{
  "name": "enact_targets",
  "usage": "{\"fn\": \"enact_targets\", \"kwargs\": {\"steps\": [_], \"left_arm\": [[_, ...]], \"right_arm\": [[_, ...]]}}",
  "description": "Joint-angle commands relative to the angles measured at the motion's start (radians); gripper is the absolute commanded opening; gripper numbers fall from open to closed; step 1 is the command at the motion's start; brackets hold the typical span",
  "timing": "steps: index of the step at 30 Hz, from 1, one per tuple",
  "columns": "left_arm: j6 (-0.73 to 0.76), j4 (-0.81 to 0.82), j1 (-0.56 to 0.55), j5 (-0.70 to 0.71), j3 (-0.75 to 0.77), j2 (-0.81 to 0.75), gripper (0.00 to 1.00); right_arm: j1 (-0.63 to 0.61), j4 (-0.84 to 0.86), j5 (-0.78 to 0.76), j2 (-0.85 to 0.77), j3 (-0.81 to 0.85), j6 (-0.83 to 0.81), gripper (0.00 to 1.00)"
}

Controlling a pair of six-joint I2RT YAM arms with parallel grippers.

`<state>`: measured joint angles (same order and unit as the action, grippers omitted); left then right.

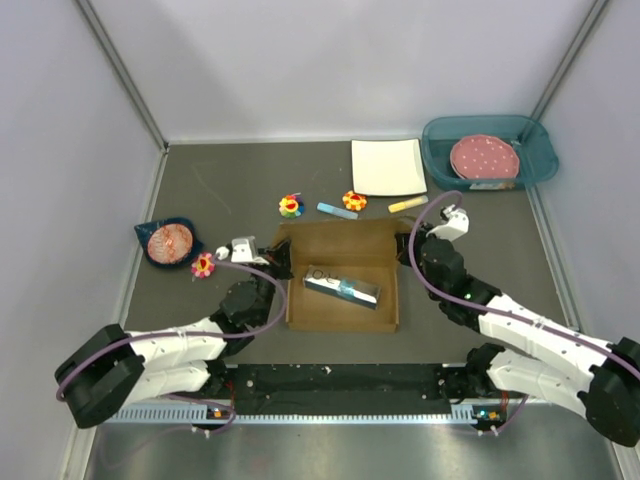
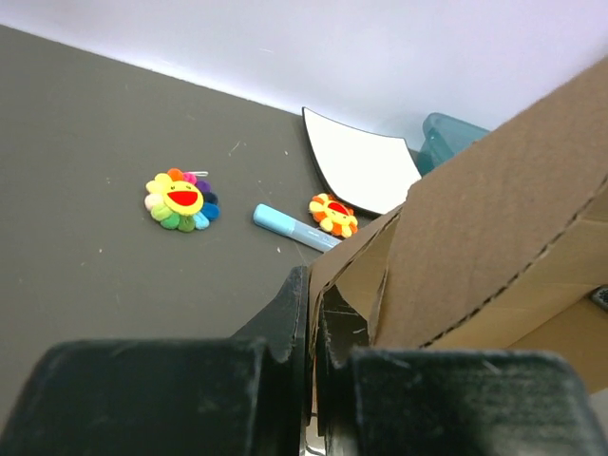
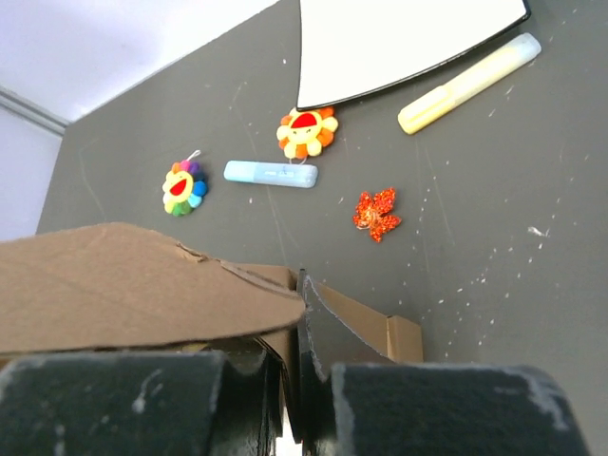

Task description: Fold the paper box

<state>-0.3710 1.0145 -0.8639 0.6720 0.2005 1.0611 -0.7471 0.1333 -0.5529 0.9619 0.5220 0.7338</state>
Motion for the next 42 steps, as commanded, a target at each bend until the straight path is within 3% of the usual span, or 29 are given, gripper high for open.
{"fn": "enact_targets", "kwargs": {"steps": [1, 14, 23, 35, 42], "left_arm": [[-0.112, 0.006, 0.002, 0.112, -0.061, -0.055, 0.00], [-0.152, -0.044, -0.026, 0.158, -0.142, -0.131, 0.00], [-0.307, -0.142, -0.034, 0.167, -0.095, -0.177, 0.00], [-0.388, -0.122, -0.099, 0.209, -0.046, -0.079, 0.00], [-0.390, -0.102, -0.119, 0.221, -0.101, -0.052, 0.00]], "right_arm": [[-0.018, -0.211, 0.002, 0.005, -0.085, 0.095, 0.00], [-0.067, -0.261, -0.021, -0.057, -0.180, 0.177, 0.00], [-0.077, -0.274, -0.024, -0.052, -0.172, 0.291, 0.00], [-0.120, -0.314, -0.073, -0.005, -0.120, 0.403, 0.00], [-0.146, -0.314, -0.082, 0.021, -0.206, 0.449, 0.00]]}}
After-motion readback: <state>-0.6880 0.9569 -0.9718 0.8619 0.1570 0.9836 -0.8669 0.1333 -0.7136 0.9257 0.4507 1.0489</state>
